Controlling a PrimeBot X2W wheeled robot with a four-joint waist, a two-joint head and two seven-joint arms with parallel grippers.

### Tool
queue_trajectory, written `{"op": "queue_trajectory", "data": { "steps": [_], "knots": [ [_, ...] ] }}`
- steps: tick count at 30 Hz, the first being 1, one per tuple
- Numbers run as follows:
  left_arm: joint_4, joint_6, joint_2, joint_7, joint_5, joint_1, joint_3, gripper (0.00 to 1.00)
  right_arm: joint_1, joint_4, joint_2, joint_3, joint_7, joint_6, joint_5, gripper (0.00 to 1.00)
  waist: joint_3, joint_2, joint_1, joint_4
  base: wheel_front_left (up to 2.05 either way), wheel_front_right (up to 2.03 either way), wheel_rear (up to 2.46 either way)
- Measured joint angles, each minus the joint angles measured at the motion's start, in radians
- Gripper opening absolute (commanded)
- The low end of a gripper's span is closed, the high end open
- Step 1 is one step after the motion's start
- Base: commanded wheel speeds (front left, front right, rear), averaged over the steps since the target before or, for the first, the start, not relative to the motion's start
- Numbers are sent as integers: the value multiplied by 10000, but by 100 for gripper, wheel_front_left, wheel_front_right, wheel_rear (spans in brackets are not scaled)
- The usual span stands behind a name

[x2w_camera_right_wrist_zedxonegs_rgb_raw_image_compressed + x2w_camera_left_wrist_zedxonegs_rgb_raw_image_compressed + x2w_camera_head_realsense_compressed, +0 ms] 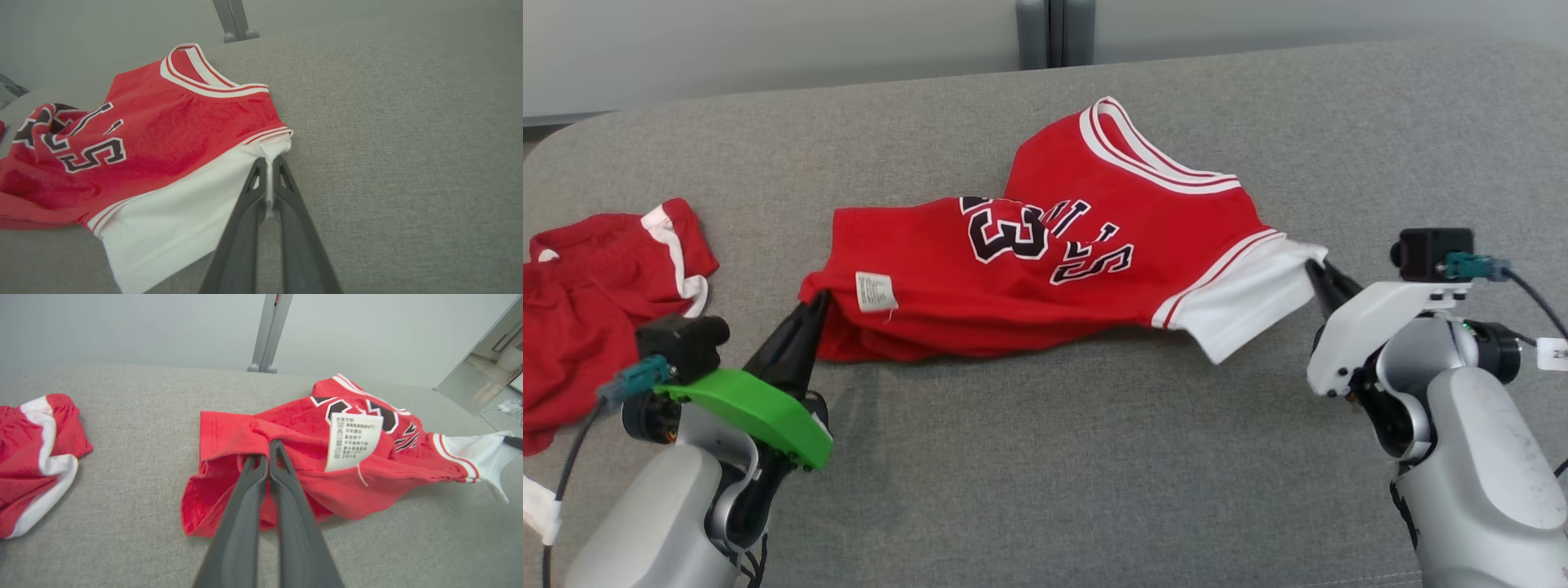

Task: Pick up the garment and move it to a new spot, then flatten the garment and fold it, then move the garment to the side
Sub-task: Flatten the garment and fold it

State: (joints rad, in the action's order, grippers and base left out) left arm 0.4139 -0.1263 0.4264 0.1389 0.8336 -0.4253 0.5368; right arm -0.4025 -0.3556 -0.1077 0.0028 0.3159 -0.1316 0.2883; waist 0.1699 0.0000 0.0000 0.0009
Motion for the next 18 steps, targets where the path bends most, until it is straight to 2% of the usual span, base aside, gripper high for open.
{"op": "queue_trajectory", "data": {
  "steps": [9, 13, 18],
  "knots": [
    [-3058, -12, 159, -194, 1639, -262, -510, 0, 80, 3221, -81, -899, -337, 2, 997, 0, -203, 0, 0, 40, 0, 0, 0],
    [-4165, -12, 173, -775, 2596, -958, -522, 0, -320, 4640, -211, -1080, -341, 4, 1218, 0, -183, 0, 0, -91, 0, 0, 0],
    [-4963, -13, 368, -1789, 3739, -2120, -552, 0, -1371, 5655, -631, -970, 86, 4, 1181, 0, -56, 0, 1, -365, 0, 0, 0]
  ]
}}
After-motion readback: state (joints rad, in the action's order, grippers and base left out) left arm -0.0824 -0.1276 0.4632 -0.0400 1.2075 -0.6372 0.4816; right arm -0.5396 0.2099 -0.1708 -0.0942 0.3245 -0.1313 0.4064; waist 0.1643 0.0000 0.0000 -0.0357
